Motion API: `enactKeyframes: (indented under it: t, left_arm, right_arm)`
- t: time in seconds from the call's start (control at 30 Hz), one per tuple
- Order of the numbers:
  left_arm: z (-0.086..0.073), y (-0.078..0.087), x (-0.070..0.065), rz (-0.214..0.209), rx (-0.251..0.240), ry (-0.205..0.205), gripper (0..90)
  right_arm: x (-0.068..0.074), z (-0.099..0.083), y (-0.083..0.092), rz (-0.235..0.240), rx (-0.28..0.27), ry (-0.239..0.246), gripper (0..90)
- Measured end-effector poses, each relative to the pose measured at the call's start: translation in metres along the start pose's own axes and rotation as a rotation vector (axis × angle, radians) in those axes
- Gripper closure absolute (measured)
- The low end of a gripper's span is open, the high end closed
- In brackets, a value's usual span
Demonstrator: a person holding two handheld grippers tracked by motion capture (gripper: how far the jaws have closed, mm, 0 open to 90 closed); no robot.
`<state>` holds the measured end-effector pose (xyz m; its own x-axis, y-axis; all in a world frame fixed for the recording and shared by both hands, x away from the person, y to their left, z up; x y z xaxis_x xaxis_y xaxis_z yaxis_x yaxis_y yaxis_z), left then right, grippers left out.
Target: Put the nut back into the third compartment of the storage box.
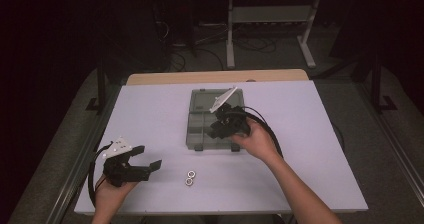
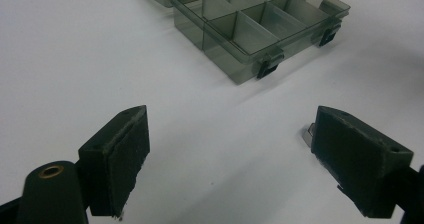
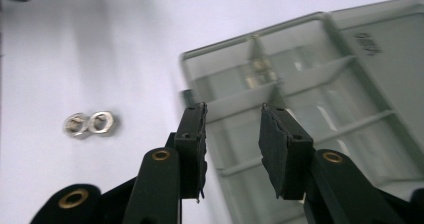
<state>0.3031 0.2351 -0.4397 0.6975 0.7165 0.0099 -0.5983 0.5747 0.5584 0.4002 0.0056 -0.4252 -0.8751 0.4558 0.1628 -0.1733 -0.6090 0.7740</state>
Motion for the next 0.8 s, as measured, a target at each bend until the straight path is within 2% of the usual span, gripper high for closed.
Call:
enactKeyframes:
  t: [0.07,0.1,0.17,0.2,0.3,0.33,0.43,0.47,0.57,0.8]
  left_arm:
    - [0.0,0.0,0.0,-0.001,0.0,-0.003,15.4]
    - [0.0,0.0,0.0,-0.001,0.001,-0.005,15.4]
    - [0.0,-0.001,0.0,0.001,0.001,-0.003,15.4]
    - [0.0,-0.001,0.0,0.001,0.001,-0.003,15.4]
    - [0.0,-0.001,0.0,0.001,0.001,-0.001,15.4]
    - [0.0,-0.001,0.0,0.0,0.002,0.0,15.4]
    - [0.0,-0.001,0.0,-0.001,0.003,-0.001,15.4]
    - [0.0,-0.001,-0.001,-0.002,0.003,-0.001,15.4]
    - [0.0,-0.001,-0.001,-0.004,0.004,-0.004,15.4]
    - [0.0,-0.001,-0.001,-0.005,-0.001,0.002,15.4]
  right_arm:
    - [0.012,-0.004,-0.003,0.023,0.002,0.022,62.2]
    - [0.012,-0.004,-0.003,0.023,0.002,0.022,62.2]
    - [0.019,-0.007,-0.006,0.037,0.004,0.033,62.3]
    - [0.027,-0.011,-0.01,0.056,0.015,0.038,62.5]
    - [0.034,-0.012,-0.013,0.066,0.019,0.051,62.5]
    - [0.04,-0.014,-0.017,0.082,0.035,0.064,62.4]
    - [0.048,-0.016,-0.022,0.094,0.049,0.085,62.4]
    - [0.055,-0.018,-0.029,0.117,0.058,0.1,62.8]
    - [0.061,-0.019,-0.035,0.125,0.071,0.112,63.2]
    - [0.079,-0.027,-0.058,0.179,0.131,0.149,64.6]
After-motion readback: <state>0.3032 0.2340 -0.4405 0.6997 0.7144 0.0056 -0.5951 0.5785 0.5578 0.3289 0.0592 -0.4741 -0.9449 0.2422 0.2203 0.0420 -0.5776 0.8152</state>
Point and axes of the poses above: each handheld gripper's, and its own axes: y roughly backward along the jaws, z roughly out of its top, x roughly to its left, the point moved 8 cm from there along -y, roughly forward along the jaws, and after that the axes turned 9 degrees about -y, right-handed, at the moved point
